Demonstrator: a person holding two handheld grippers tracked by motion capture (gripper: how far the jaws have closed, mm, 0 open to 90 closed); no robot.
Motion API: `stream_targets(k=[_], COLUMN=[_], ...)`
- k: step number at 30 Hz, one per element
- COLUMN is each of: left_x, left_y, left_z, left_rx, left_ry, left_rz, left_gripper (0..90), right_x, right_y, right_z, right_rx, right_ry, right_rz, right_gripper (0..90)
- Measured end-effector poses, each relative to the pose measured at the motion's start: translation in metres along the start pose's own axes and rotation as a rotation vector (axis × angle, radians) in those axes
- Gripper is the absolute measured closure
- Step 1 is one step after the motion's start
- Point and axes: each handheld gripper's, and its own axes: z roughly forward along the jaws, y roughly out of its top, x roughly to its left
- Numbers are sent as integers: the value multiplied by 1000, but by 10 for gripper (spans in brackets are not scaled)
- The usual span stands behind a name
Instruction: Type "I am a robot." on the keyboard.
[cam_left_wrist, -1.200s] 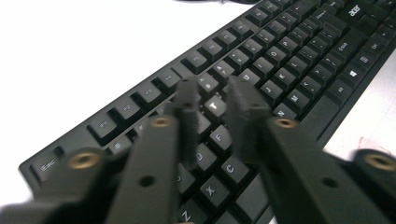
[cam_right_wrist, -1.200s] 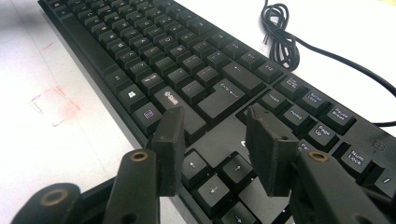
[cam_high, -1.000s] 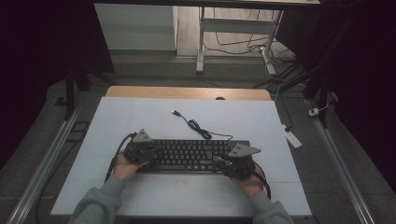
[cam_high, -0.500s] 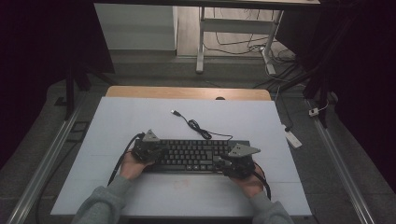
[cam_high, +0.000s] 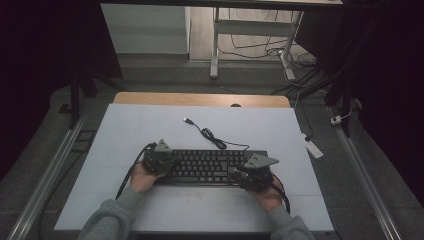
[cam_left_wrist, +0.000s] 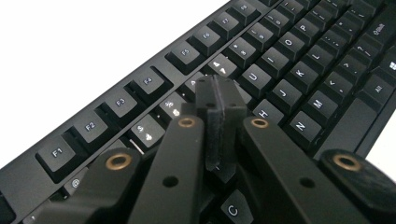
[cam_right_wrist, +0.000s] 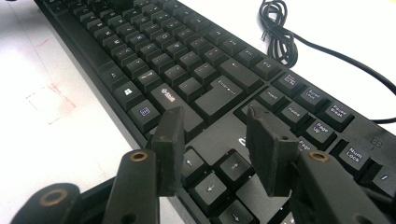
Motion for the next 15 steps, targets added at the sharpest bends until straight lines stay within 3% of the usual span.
stream_targets(k=[8,15], left_x=[0,0], left_y=[1,-2], left_z=[-8,-30], left_rx=[-32,-85], left_ry=[2,-8], left_rz=[-3,-21], left_gripper=[874,668], right_x=[0,-2], right_y=[0,0], right_z=[-1,-2], right_rx=[-5,-11], right_ry=[2,1], right_rz=[2,4], right_gripper=[577,574])
